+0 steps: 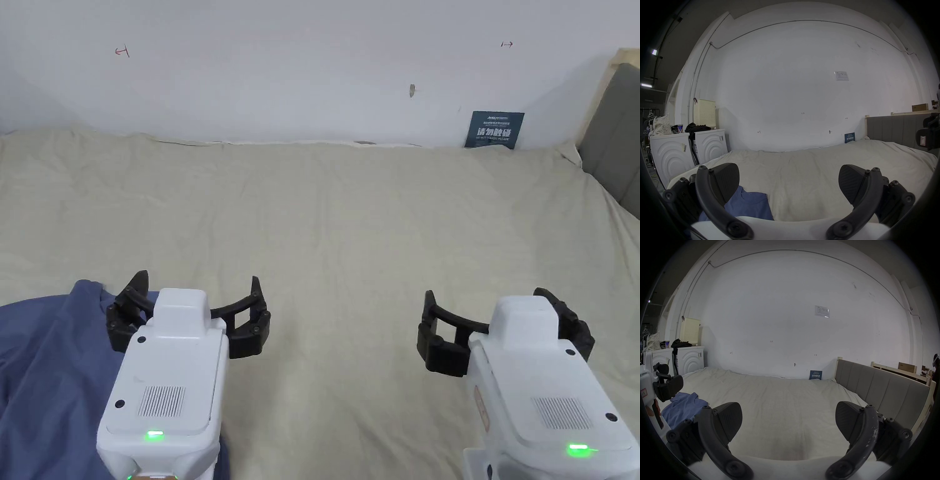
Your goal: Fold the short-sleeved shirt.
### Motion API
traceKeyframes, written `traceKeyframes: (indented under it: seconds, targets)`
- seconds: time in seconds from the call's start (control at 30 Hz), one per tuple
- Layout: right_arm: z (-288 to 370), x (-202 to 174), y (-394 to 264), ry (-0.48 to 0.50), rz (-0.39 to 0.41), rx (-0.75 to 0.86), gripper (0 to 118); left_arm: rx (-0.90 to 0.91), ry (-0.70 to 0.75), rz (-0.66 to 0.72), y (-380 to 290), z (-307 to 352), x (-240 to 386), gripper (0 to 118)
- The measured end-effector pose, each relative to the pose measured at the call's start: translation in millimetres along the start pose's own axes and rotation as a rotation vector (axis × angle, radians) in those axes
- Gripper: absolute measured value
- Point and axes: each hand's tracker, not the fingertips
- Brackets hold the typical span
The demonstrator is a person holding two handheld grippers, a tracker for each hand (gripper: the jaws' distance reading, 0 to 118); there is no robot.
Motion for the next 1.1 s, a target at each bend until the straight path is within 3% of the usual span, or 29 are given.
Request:
traceKeyframes:
  seconds: [0.17, 0.27, 0.3, 0.37, 0.4, 0.43, 0.5, 0.8, 1.1]
  targets:
    - [-0.4, 0.1, 1.0, 0.002, 0.004, 0.001, 118, -0.009, -0.008, -0.012, 0.7, 0.7, 0.3, 116]
    - [0.7, 0.1, 2.0, -0.001, 0.004, 0.004, 105, -0.012, -0.014, -0.014, 1.0, 1.7, 0.8, 93]
    - [1.9, -0.4, 3.0, -0.005, 0.005, 0.003, 83, -0.013, -0.021, -0.008, 1.3, 2.2, 0.8, 69]
    - [2.8, -0.9, 4.9, -0.013, 0.006, 0.0, 38, -0.016, -0.025, 0.005, 2.0, 3.2, 1.3, 9]
    - [2.7, -0.9, 5.2, -0.015, 0.01, 0.001, 11, -0.018, -0.022, 0.008, 2.1, 3.0, 1.8, 1]
    - [2.6, -0.9, 5.6, -0.019, 0.015, 0.002, 3, -0.015, -0.019, 0.017, 2.7, 3.2, 1.8, 0]
    - [4.3, -0.4, 6.9, -0.017, 0.013, 0.006, 1, -0.024, -0.064, 0.07, 3.3, 4.0, -1.7, 0]
    - [-6.0, -20.6, 13.4, 0.068, 0.008, 0.0, 1, -0.035, 0.033, 0.077, -0.3, 6.6, -30.7, 0]
    - [-27.7, -112.7, 29.1, 0.298, 0.035, 0.033, 1, -0.06, 0.24, 0.047, -8.4, 33.8, -121.0, 0]
